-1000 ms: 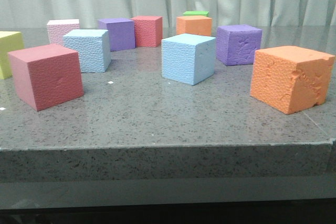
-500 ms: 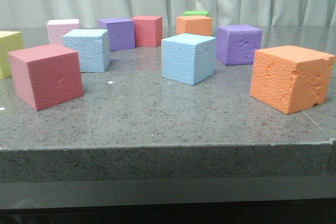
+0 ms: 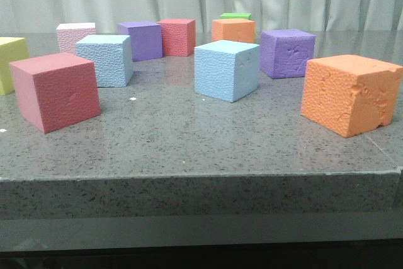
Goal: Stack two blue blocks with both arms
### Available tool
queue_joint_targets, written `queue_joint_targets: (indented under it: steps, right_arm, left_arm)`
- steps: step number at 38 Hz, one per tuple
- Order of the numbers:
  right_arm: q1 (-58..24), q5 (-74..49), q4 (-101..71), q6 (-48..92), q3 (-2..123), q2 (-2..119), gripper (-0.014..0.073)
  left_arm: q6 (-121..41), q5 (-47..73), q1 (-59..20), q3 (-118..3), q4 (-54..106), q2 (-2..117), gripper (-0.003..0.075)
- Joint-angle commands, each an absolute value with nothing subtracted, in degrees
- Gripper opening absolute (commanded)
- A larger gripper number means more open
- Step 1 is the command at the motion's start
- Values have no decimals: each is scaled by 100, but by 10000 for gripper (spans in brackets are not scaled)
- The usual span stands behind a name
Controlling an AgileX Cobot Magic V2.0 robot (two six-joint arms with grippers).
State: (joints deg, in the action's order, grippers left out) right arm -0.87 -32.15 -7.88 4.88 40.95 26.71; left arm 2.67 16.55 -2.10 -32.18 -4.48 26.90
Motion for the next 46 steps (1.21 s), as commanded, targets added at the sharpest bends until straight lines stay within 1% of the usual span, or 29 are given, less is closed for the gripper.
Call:
queue_joint_targets:
  steps: [1,15,18,19,21,22,23,25,26,27,29,30,31,34,41,46]
  right_arm:
    - [-88,-2697,-859,537,4304,2751,-66]
    - [-88,-2691,-861,537,4304,2751,-62]
    - [-88,-2697,-861,537,4304,2751,-25]
    - [-88,-2697,-861,537,4304,2751,-6]
    - [-88,-2697,-861,537,4304,2751,54]
    - [-88,-2697,-861,537,4304,2751,111]
    - [-88,-2697,-861,537,4304,2751,150]
    - [-88,-2697,-861,537,4304,2751,258]
    - [-88,-2697,-861,537,4304,2751,346]
    - [-88,-2697,-861,537,4304,2751,401]
    - [-88,-2697,-861,537,4304,2751,549]
    - [-88,-2702,-861,537,4304,2751,617]
    - [-88,-2702,-861,537,4304,2751,663]
    - [-88,-2713,-861,543,4304,2751,643]
    - [-88,-2516,-921,543,4304,2774,646]
    - [-88,-2178,-921,548,4346,3165,646]
  left_arm:
    - [312,1211,-208,-3436,-440,2752,-20]
    - [312,1153,-208,-3436,-440,2752,-17]
    - [312,1129,-208,-3436,-440,2752,22]
    - [312,1129,-208,-3436,-440,2752,53]
    - [312,1129,-208,-3436,-440,2752,138]
    - [312,1129,-208,-3436,-440,2752,177]
    - [312,1129,-208,-3436,-440,2752,233]
    - [312,1129,-208,-3436,-440,2752,355]
    - [312,1129,-208,-3436,-440,2752,413]
    - [312,1129,-208,-3436,-440,2752,465]
    - [312,1121,-208,-3436,-440,2752,538]
    - [312,1117,-208,-3436,-440,2752,560]
    - [312,1108,-208,-3436,-440,2752,585]
    - [312,1108,-208,-3436,-440,2752,596]
    - [312,1108,-208,-3436,-464,2752,597]
    - [312,1108,-208,-3436,-464,2752,603]
